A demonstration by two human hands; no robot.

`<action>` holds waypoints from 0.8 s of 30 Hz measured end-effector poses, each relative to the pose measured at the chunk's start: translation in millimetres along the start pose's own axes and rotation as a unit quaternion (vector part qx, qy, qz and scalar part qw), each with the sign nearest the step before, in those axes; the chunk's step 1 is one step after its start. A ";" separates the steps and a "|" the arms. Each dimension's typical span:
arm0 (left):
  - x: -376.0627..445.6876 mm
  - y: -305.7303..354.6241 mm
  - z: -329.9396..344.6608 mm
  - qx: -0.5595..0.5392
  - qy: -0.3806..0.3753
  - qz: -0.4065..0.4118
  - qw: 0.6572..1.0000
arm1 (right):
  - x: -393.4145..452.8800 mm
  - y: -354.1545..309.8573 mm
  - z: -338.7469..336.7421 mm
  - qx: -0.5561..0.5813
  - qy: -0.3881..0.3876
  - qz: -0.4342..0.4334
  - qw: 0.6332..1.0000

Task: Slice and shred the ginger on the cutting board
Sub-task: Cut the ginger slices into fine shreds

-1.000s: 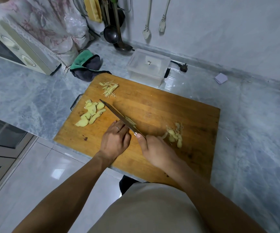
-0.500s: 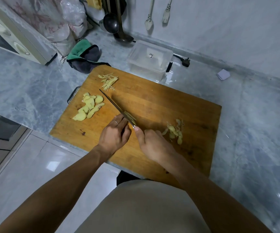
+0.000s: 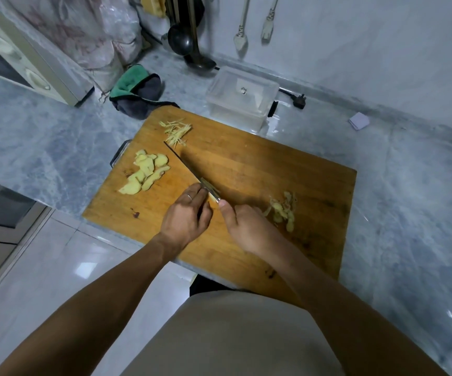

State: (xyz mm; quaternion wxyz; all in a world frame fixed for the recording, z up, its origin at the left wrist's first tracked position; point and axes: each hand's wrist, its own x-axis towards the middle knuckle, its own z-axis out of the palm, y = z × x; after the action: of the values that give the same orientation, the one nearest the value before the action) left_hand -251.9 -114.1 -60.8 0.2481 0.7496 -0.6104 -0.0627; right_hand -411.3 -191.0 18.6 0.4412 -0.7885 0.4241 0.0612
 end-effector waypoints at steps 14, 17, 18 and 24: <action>-3.5 -3.3 -1.8 0.048 -0.012 0.030 0.998 | -2.8 -1.6 -25.2 -0.011 -0.003 -0.017 1.000; -3.4 -4.1 0.8 0.044 -0.005 0.027 0.999 | -2.2 -1.0 -25.9 -0.012 0.008 -0.020 1.000; -3.5 -4.3 1.5 0.042 -0.002 0.028 0.999 | -2.1 -0.7 -26.9 -0.014 0.011 -0.020 1.000; -2.5 -5.2 3.0 0.034 0.010 0.024 0.999 | -2.5 2.8 -28.4 -0.014 0.004 -0.009 1.000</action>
State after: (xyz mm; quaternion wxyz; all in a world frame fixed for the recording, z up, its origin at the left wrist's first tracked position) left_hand -249.1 -112.0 -66.3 0.2301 0.7429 -0.6280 -0.0289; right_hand -422.8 -211.4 35.1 0.4290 -0.7987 0.4177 0.0597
